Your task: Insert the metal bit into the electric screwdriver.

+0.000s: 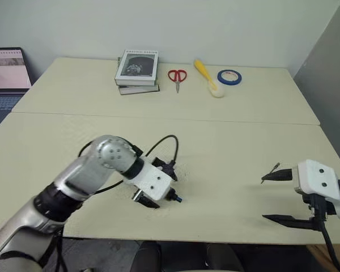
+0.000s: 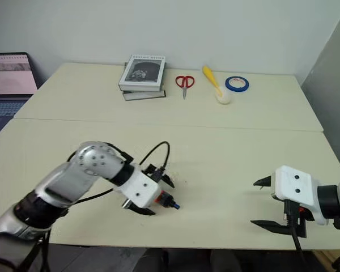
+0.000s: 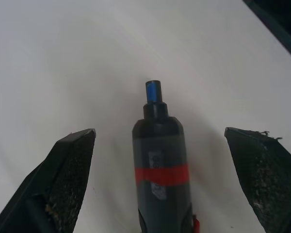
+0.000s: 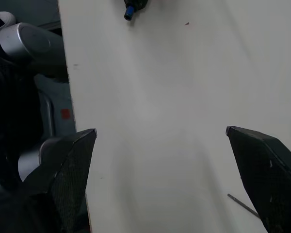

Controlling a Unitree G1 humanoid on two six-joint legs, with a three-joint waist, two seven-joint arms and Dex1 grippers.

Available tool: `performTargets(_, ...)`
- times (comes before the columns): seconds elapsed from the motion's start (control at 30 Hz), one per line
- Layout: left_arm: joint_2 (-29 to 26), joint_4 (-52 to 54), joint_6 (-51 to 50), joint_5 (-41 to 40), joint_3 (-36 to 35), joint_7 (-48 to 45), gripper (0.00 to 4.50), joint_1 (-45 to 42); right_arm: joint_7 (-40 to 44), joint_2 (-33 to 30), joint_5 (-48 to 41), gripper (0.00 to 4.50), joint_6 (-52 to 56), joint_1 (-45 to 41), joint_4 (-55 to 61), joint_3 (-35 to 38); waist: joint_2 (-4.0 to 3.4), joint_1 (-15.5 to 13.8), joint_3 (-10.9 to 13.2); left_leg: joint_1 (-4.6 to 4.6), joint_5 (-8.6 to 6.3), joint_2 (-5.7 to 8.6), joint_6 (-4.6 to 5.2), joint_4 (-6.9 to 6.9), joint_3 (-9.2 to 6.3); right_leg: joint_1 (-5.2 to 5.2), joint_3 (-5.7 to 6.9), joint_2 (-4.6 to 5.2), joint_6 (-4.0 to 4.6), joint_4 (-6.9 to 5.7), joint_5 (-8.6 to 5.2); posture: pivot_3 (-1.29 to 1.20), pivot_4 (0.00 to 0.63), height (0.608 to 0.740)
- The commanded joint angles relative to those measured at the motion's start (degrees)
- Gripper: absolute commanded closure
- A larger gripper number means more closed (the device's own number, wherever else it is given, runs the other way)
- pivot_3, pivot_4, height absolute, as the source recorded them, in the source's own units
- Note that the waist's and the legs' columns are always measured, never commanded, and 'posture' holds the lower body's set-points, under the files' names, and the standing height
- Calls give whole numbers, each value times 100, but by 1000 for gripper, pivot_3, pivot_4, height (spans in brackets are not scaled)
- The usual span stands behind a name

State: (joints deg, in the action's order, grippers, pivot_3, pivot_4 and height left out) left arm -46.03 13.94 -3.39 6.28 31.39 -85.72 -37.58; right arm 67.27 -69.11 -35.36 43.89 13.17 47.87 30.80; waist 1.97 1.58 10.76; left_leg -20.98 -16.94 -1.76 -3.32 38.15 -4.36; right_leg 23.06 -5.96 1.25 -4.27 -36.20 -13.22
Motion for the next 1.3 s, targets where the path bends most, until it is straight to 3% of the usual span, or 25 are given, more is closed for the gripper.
performTargets(0.03,116,-107,147,307,134,33,32,-164,83,-78,-121,0,113,-22,158,247,0,8,0,0,0,0,0,0,-1,0,0,-1,0,0,0,0,150,740)
performTargets(0.33,163,-156,-219,632,198,-13,32,-25,191,-66,-202,0,58,-138,121,221,1,5,-1,-1,0,0,0,-1,-5,0,1,-1,-25,0,15,0,150,740)
performTargets(0.8,435,-166,-575,720,254,41,32,28,-33,347,-1471,0,-358,-1468,-134,-182,1,-6,-1,-1,1,0,1,-1,-8,-4,3,-1,-27,0,16,0,150,740)
performTargets(1.3,571,-381,-465,833,288,98,32,46,524,946,-1435,0,-1014,-297,-98,833,-9,-14,-10,19,1,3,2,4,-16,-39,5,-1,-20,5,11,0,150,740)
